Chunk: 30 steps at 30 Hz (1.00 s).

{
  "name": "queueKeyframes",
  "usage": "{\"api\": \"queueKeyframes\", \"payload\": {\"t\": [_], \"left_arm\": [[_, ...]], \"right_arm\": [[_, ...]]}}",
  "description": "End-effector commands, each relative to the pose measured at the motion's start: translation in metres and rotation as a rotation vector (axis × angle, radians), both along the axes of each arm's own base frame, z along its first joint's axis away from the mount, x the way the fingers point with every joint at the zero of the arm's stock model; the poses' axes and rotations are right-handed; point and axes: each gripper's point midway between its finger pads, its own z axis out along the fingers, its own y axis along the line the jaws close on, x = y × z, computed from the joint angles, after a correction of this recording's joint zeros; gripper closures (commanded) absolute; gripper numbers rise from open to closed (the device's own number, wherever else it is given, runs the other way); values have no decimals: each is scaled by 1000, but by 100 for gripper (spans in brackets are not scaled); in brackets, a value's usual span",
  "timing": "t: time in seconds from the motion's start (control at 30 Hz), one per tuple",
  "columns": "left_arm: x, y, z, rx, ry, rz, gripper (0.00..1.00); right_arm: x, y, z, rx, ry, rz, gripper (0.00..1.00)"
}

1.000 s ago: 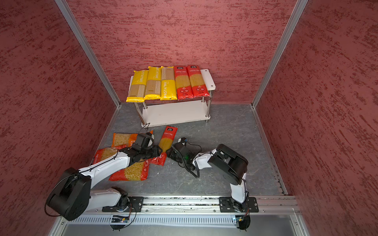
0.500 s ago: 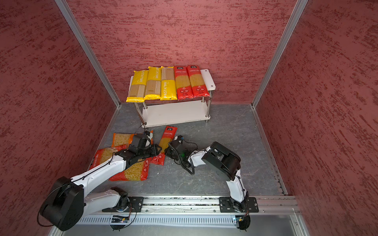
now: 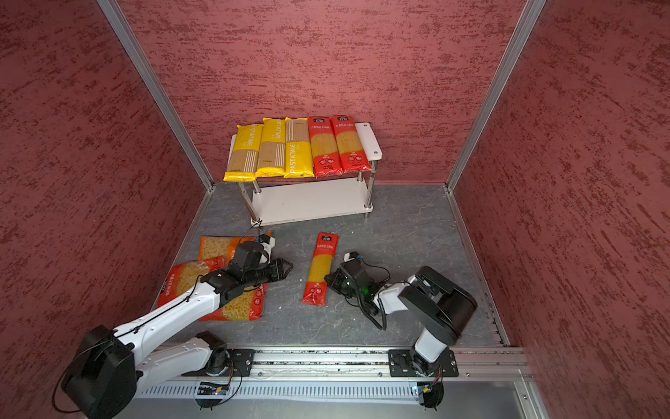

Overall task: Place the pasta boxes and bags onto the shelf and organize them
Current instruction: 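Lower both grippers onto another red-and-white spaghetti bundle on the table, then grasp the bundle with both grippers and stand it upright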

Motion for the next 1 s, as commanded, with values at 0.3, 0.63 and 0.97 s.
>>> {"api": "queueKeyframes", "payload": {"t": [0.3,0.63,0.97], "left_arm": [[2,-74,-16,-164,91,-94,45],[13,-98,-49,-146,214,-112,48],[16,-104,-70,-195,307,-93,70]], "right_arm": [[-24,-85,32,-87,-80,-75,60],[11,-67,24,-55,-107,-128,51],[33,-27,-9,-16,-53,-41,51]]}}
